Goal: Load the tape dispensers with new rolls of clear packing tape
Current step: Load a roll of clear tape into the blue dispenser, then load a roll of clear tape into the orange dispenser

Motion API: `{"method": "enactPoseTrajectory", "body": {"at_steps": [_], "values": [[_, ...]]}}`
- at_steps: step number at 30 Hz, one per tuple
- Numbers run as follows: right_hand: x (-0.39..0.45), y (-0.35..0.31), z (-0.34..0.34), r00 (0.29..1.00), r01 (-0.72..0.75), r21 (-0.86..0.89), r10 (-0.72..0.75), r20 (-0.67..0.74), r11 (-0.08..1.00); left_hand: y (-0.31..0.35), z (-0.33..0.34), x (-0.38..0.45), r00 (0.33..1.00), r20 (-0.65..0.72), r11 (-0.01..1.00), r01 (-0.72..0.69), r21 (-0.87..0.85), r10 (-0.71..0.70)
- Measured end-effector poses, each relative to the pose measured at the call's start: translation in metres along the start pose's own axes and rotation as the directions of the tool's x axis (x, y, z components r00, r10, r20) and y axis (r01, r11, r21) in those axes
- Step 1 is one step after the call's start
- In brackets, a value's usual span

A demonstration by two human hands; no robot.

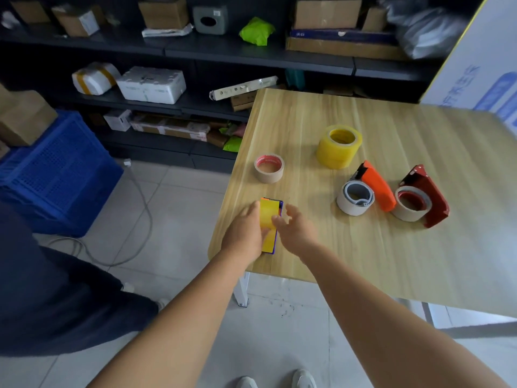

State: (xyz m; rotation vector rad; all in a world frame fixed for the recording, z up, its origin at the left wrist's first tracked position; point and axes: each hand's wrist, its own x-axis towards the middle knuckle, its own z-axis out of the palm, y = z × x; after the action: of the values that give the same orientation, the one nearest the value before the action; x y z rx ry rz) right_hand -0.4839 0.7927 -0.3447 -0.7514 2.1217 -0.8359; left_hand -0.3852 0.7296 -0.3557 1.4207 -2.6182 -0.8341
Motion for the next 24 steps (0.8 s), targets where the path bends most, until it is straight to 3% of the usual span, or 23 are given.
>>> {"method": "enactPoseTrajectory", "body": {"at_steps": [4,7,15,24], "values": [[0.003,0.01,-0.019,0.977,0.184,-0.379,-0.211,-0.033,0.907,0.018,-0.007,0.003,0.99,0.019,0.961,-0.139,0.239,0.139],[0.009,0.018,-0.039,0.96,0.219,-0.521,-0.277,-0.035,0.825,0.039,-0.008,0.011,0.977,0.058,0.922,-0.211,0.326,0.203],[0.05,0.052,-0.108,0.96,0.205,-0.573,-0.277,-0.041,0.794,0.104,0.021,0.056,0.962,0.112,0.904,-0.274,0.329,0.251],[0.127,0.082,-0.206,0.963,0.236,-0.589,-0.268,0.034,0.773,0.193,0.063,0.125,0.972,0.17,0.922,-0.213,0.323,0.165]]}}
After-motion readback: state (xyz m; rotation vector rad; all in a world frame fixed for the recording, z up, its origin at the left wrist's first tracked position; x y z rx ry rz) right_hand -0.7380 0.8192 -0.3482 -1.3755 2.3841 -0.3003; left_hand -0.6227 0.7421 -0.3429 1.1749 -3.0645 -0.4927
